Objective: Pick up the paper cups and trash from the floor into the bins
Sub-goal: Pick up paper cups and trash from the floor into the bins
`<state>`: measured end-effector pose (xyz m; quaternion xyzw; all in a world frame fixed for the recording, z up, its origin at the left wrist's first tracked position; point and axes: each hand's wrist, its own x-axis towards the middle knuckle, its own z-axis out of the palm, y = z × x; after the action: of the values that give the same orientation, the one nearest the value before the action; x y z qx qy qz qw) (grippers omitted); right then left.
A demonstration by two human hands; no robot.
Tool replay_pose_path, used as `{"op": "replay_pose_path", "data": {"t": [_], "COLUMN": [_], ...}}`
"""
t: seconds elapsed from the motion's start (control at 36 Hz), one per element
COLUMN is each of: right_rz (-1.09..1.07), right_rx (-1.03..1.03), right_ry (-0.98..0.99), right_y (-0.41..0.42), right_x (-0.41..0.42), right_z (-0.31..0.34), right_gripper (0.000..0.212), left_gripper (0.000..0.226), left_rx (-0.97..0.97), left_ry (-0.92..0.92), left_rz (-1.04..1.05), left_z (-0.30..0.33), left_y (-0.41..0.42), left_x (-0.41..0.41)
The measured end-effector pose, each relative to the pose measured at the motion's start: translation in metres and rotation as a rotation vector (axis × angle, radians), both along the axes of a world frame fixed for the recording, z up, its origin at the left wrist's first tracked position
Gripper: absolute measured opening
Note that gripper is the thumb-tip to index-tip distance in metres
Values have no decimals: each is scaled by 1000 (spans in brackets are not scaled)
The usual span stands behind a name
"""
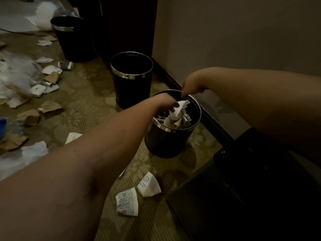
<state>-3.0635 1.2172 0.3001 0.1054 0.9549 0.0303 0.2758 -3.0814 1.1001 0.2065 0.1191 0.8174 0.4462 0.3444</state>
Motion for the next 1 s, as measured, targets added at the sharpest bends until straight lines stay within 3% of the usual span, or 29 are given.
{"op": "replay_pose_path", "data": {"t": [0.17, 0.28, 0.39, 0.44, 0.69, 0.81, 1.0], "right_rz": [10, 17, 23, 42, 87, 97, 143], "right_rx": [34, 63, 97, 110, 131, 134, 187], "right_ry": [25, 22, 2, -3, -32, -40, -51], "right_y": [-3, 0, 4, 6, 12, 10, -21], "right_x": [14, 19, 23, 23, 12, 7, 7], "right_z": [11, 12, 5, 0, -17, -20, -14], "right_gripper": [53, 52, 51, 51, 50, 49, 47], "left_gripper": [55, 55, 23, 21, 15, 41, 35], "left_rx": [-25, 21, -1, 4, -17, 17, -15], "left_ry": [-78, 86, 309, 349, 327, 292, 372], "left_rz": [-44, -44, 19, 35, 86, 61, 95], "left_z": [-7, -12, -22, -26, -30, -28, -12], "left_y": [-4, 5, 13, 16, 16, 3, -63], "left_x": [14, 14, 10, 6, -4, -6, -5]}}
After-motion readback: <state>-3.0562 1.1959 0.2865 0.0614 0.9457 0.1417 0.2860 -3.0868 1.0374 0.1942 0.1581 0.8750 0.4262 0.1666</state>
